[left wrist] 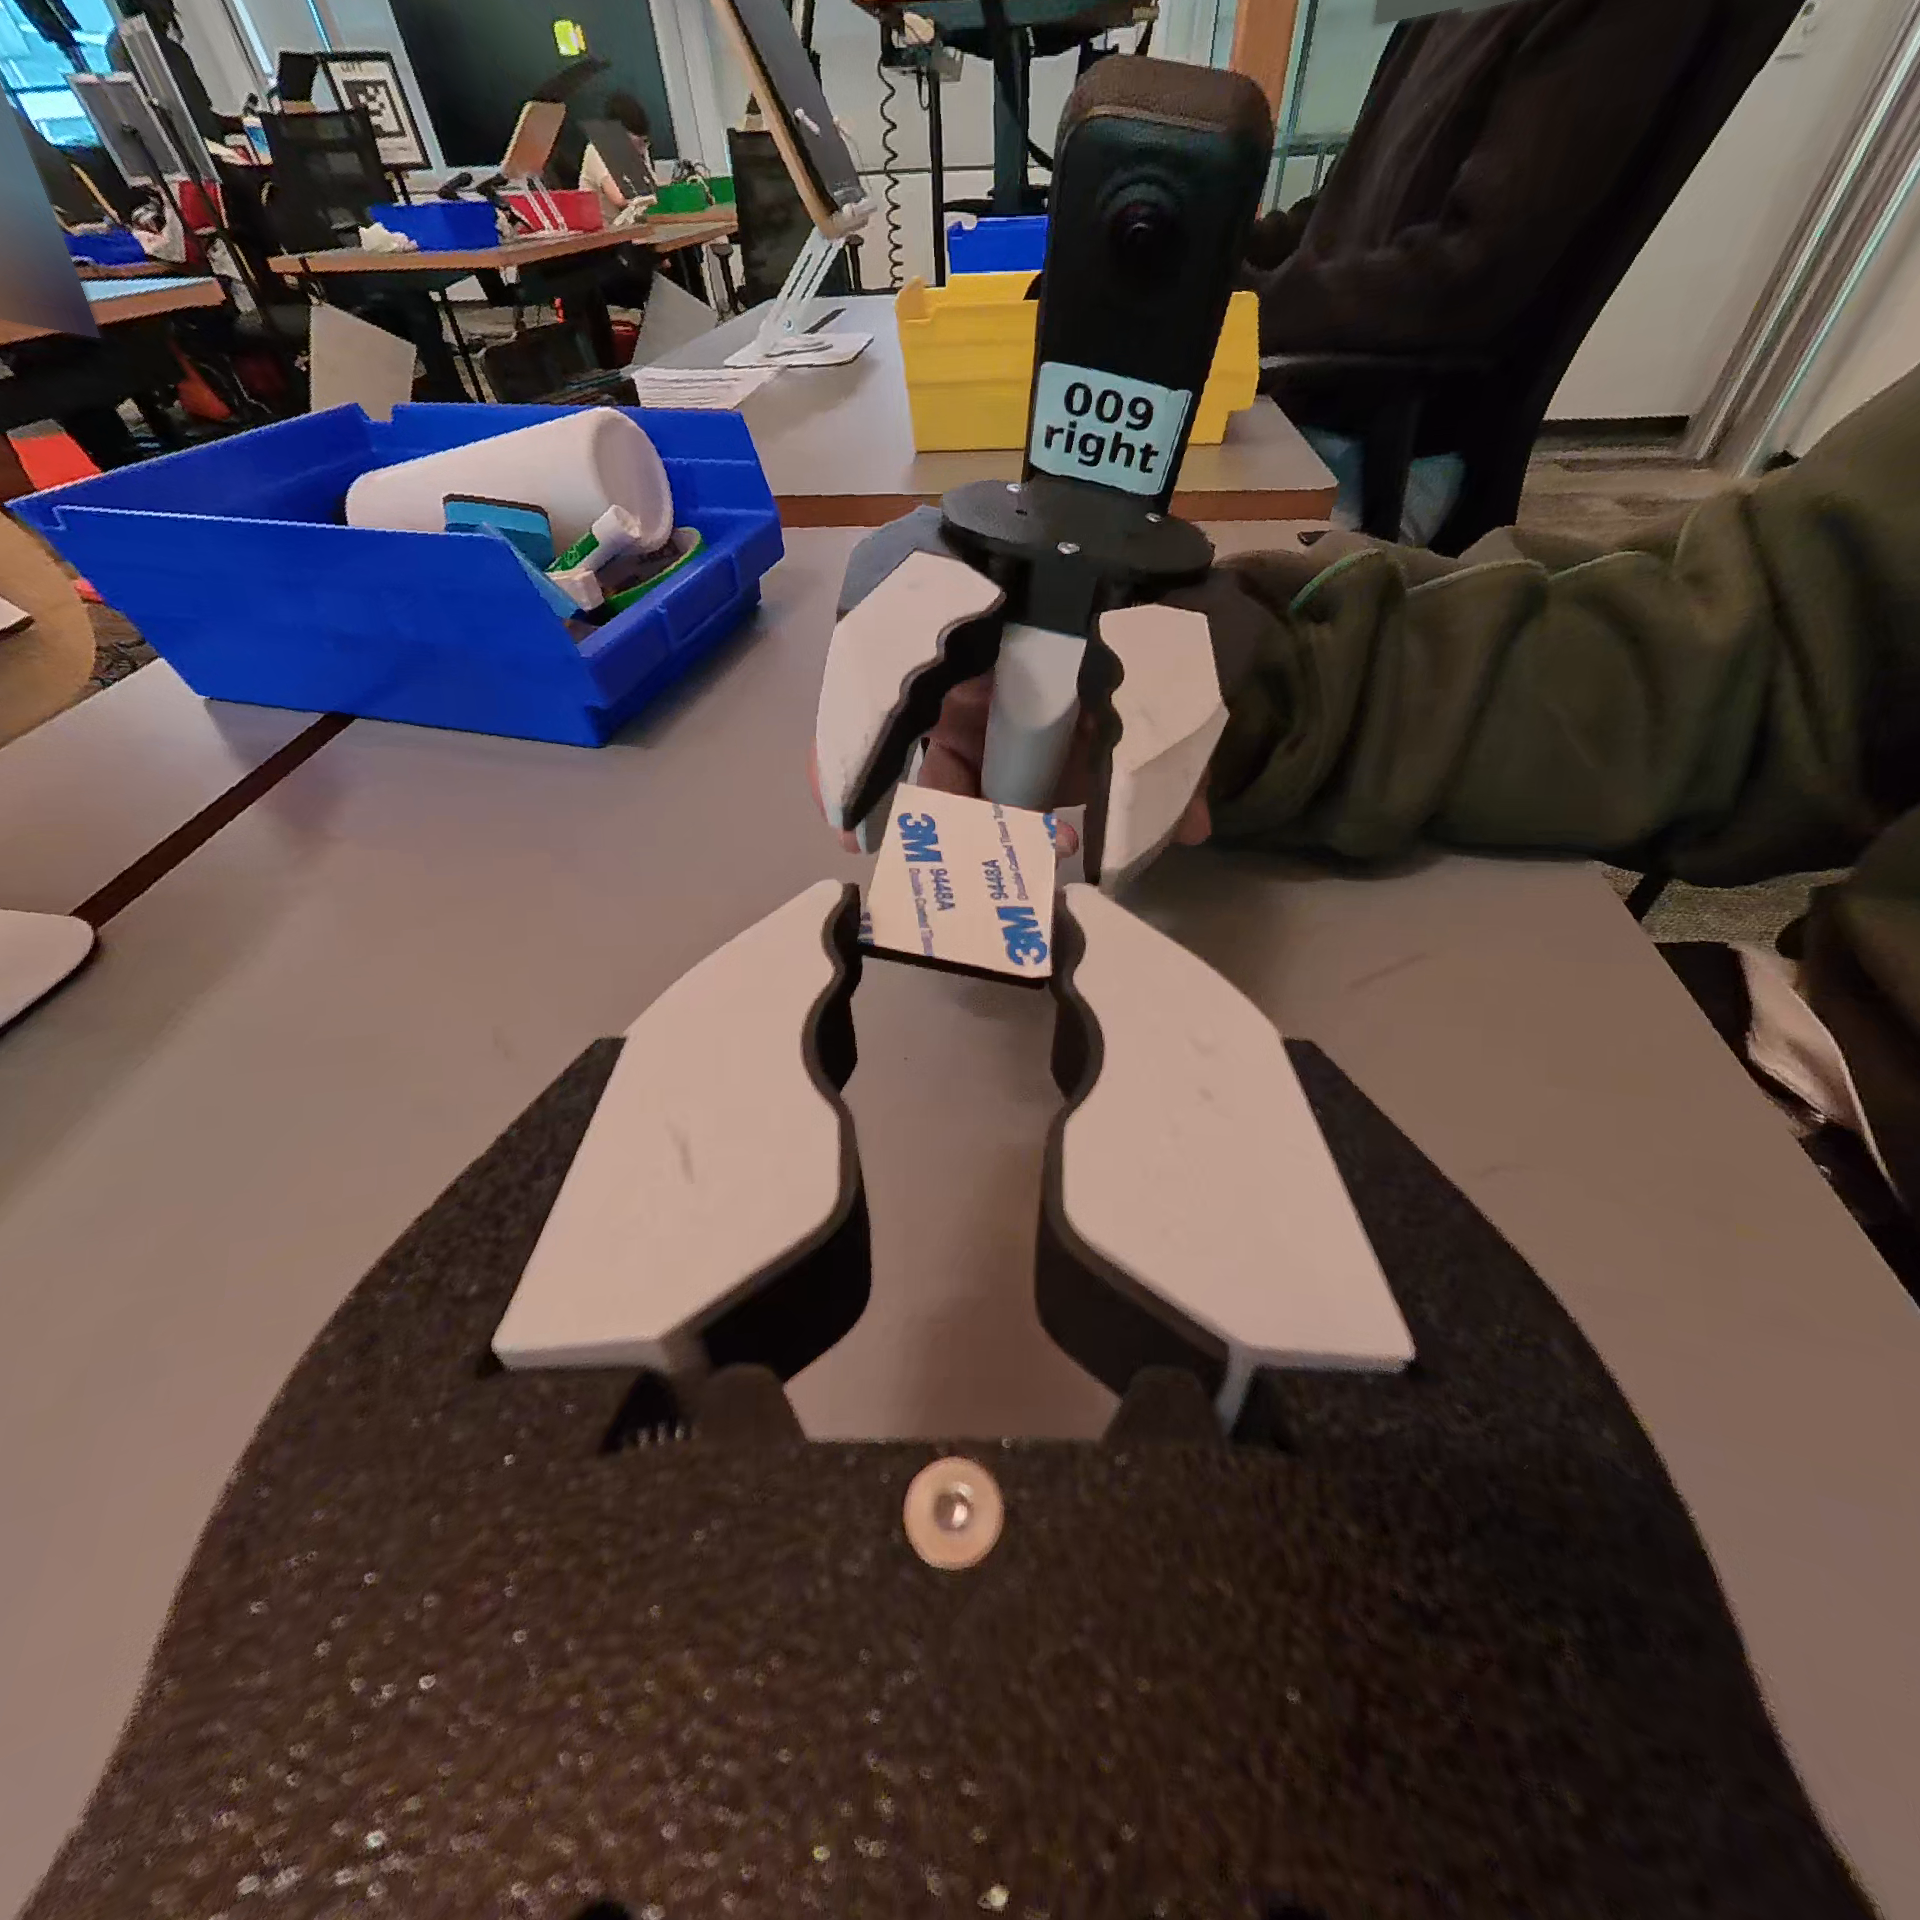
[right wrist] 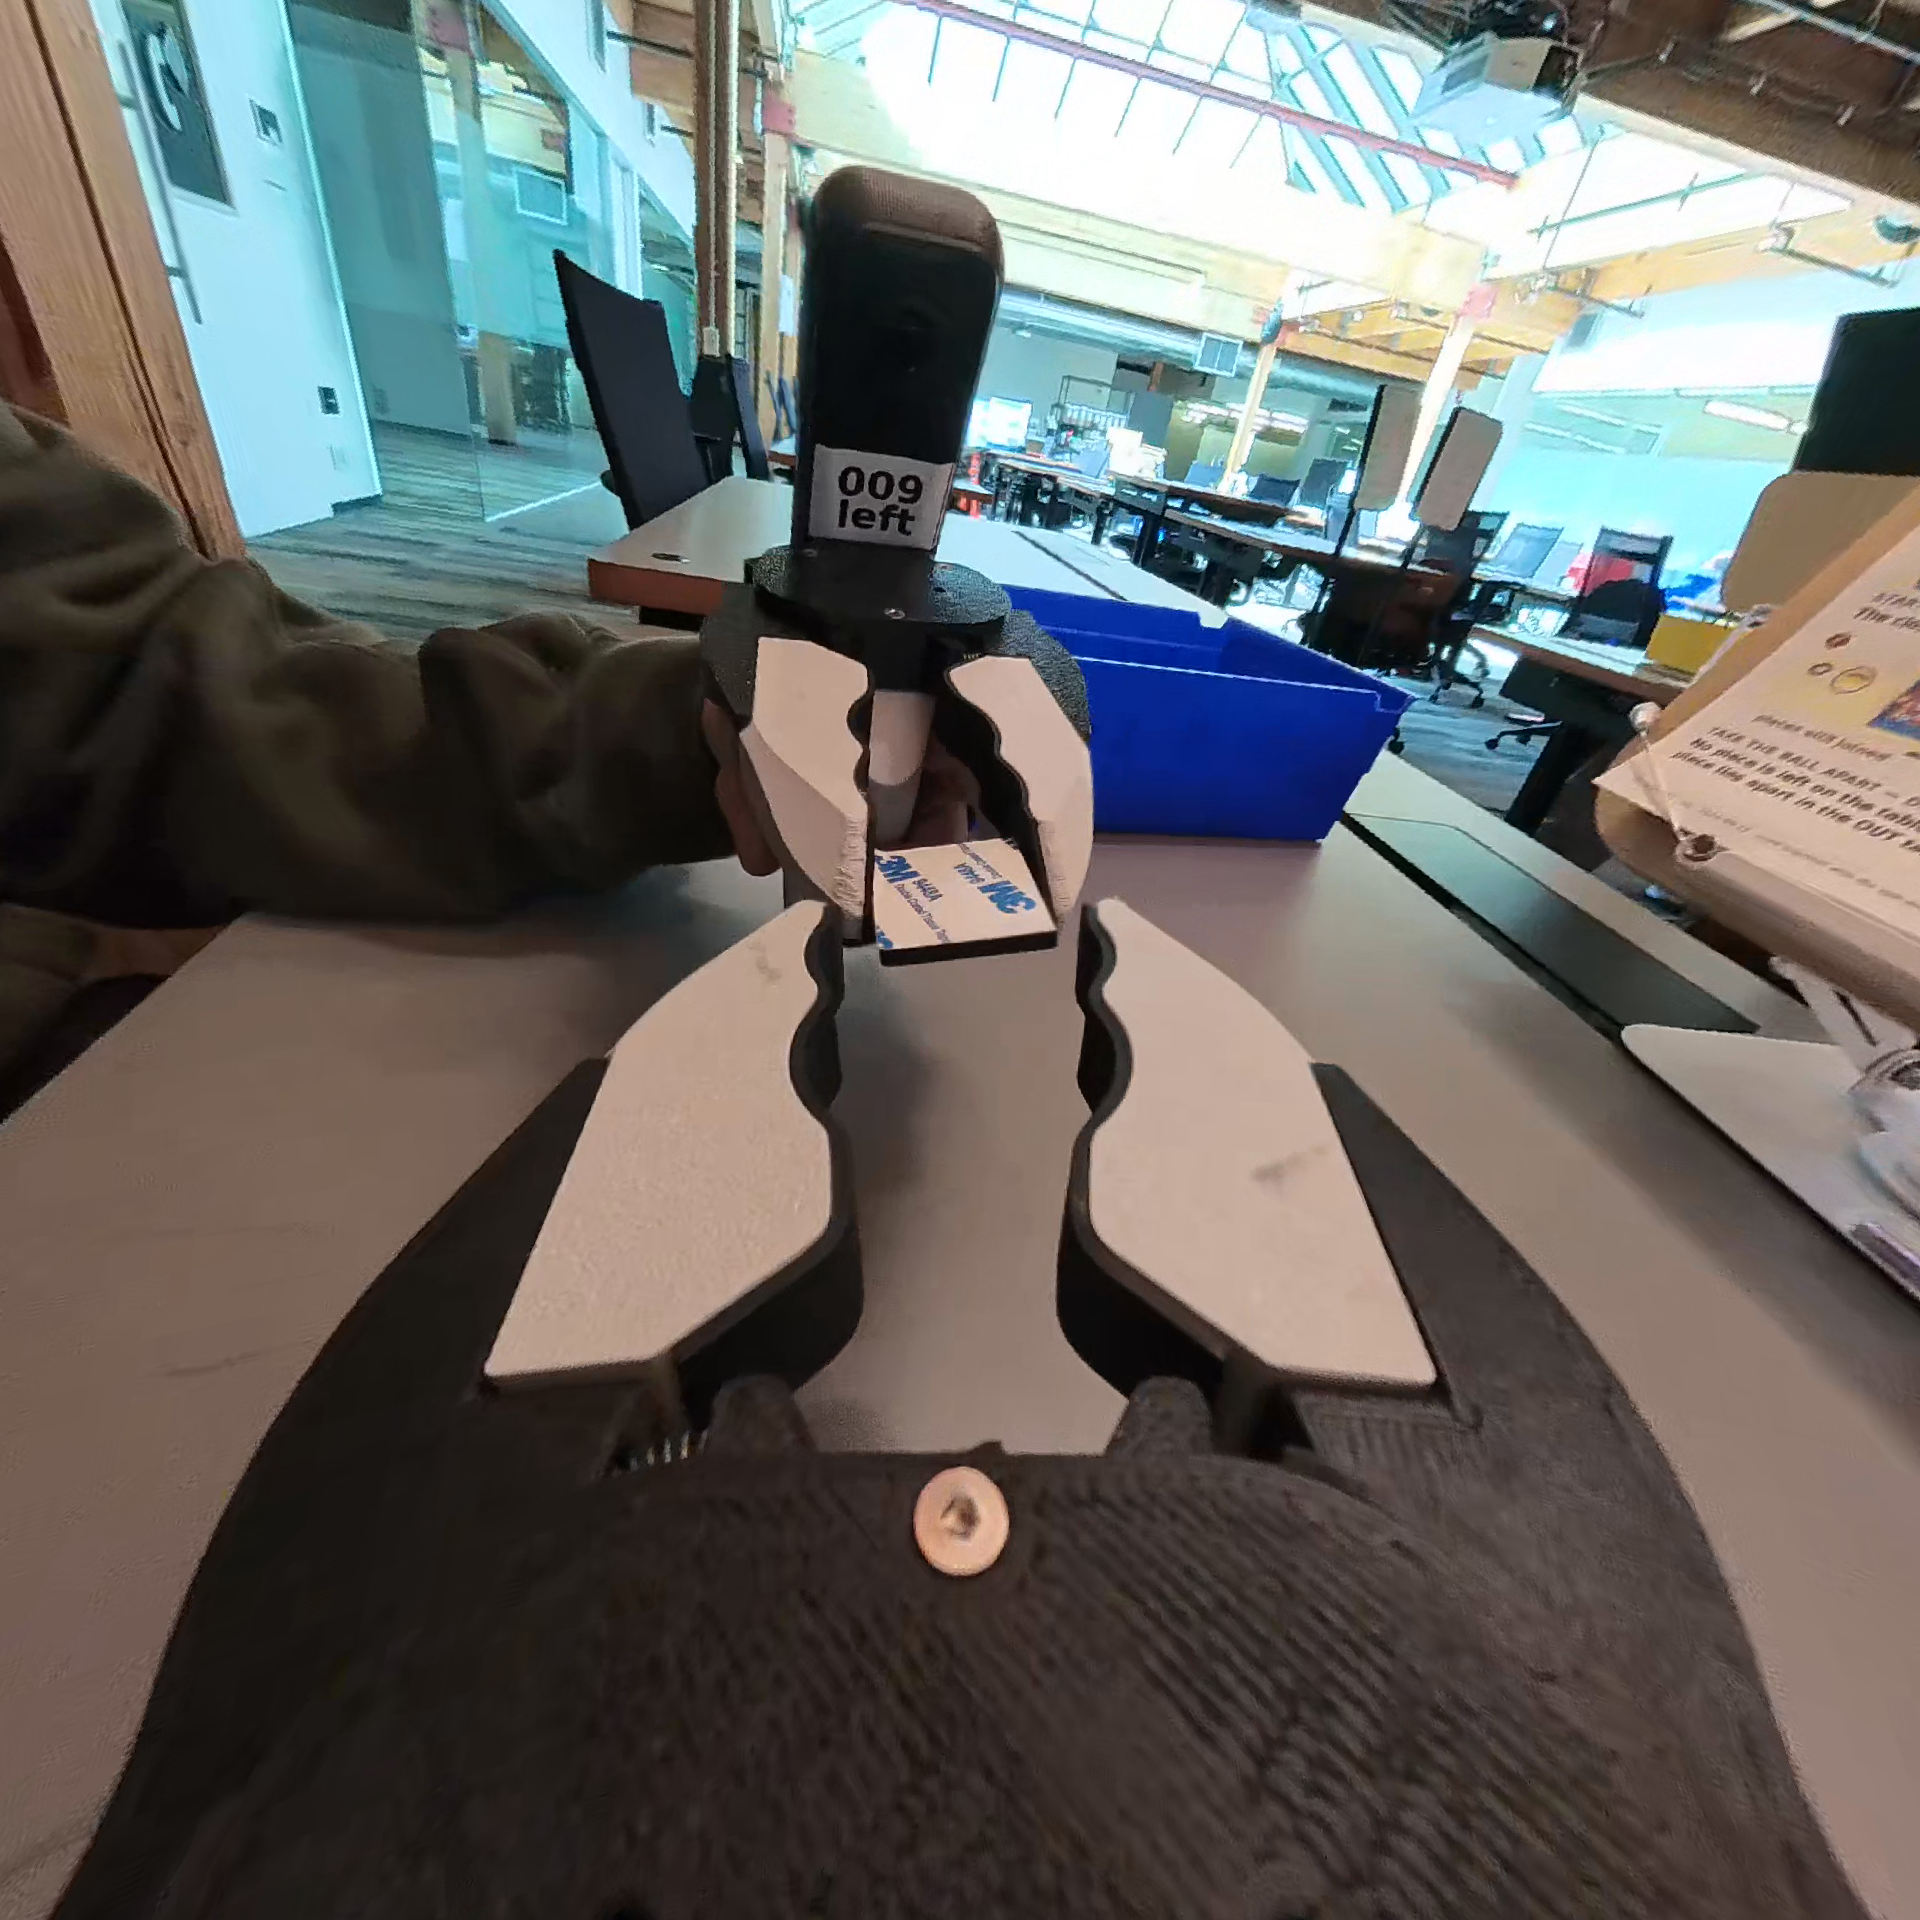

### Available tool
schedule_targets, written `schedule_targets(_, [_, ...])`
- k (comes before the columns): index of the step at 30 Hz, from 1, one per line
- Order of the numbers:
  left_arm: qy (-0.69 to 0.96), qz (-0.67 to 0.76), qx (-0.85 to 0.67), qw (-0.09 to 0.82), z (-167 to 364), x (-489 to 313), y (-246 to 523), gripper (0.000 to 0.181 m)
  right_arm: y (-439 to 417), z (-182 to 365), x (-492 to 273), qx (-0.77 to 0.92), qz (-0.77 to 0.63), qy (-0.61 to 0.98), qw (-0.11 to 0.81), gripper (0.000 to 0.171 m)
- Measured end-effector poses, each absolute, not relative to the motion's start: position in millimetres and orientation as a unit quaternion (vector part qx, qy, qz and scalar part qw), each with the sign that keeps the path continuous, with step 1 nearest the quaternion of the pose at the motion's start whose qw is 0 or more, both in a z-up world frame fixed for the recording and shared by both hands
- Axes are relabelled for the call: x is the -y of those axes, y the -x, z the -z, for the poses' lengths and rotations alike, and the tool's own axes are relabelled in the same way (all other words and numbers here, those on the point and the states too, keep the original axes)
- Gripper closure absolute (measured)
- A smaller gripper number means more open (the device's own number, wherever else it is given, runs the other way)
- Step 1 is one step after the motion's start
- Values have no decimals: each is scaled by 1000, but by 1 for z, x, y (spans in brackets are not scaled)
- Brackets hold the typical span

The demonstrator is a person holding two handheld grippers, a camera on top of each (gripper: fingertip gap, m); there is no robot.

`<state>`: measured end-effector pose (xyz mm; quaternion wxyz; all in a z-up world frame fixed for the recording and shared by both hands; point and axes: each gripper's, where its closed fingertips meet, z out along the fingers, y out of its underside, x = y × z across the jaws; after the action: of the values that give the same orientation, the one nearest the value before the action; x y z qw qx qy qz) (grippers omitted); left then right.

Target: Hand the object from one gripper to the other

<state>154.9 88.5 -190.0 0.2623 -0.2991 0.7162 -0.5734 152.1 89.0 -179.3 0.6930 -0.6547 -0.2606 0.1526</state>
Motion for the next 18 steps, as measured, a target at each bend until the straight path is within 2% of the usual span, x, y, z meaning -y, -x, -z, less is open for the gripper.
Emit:
schedule_targets(4, [296, 572, -717, 266, 189, -88, -155, 148, -152, 181, -91, 254, -159, 661, 688, 138])
schedule_targets(10, [288, 575, -712, 281, 186, -89, -155, 147, -152, 179, -92, 246, -179, 672, 676, 139])
schedule_targets(13, [279, 551, -717, 323, 186, -93, -157, 136, -159, 177, -95, 213, -193, 680, 675, 139])
schedule_targets(18, [236, 448, -748, 429, 192, -102, -165, 133, -174, 179, -98, 134, -256, 696, 658, 139])
